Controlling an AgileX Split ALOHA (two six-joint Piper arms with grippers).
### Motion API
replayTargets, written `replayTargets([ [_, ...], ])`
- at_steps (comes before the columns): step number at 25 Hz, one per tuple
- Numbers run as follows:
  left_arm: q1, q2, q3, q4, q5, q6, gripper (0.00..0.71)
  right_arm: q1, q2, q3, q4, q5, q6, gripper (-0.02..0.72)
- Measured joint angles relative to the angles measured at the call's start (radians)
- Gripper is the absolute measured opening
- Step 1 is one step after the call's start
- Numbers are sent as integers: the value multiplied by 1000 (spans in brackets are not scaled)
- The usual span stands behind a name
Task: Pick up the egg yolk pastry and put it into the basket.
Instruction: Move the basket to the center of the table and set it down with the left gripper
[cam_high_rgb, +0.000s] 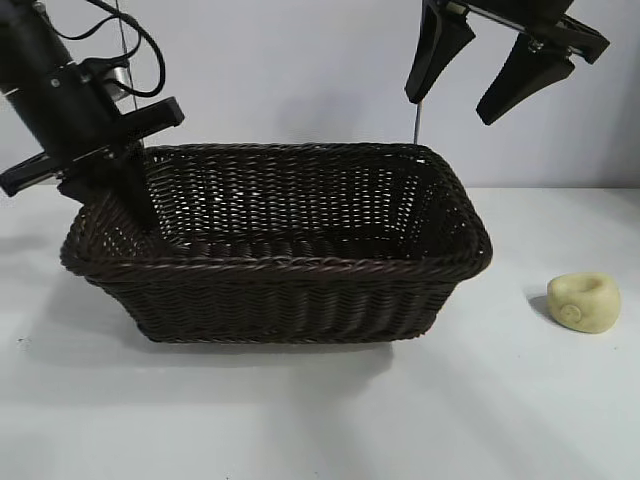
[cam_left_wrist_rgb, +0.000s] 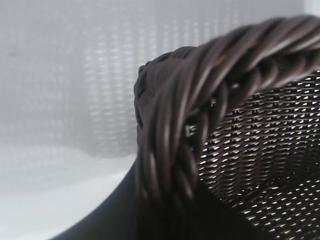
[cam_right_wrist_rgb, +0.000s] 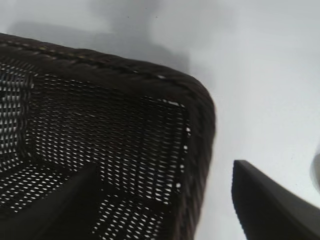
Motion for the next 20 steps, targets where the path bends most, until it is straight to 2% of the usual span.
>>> replayTargets([
  [17,-9,103,-26,11,-55,26,99,0,0,0,1,0,0,528],
  [20,-9,103,-26,19,-56,26,127,0,0,0,1,0,0,528],
])
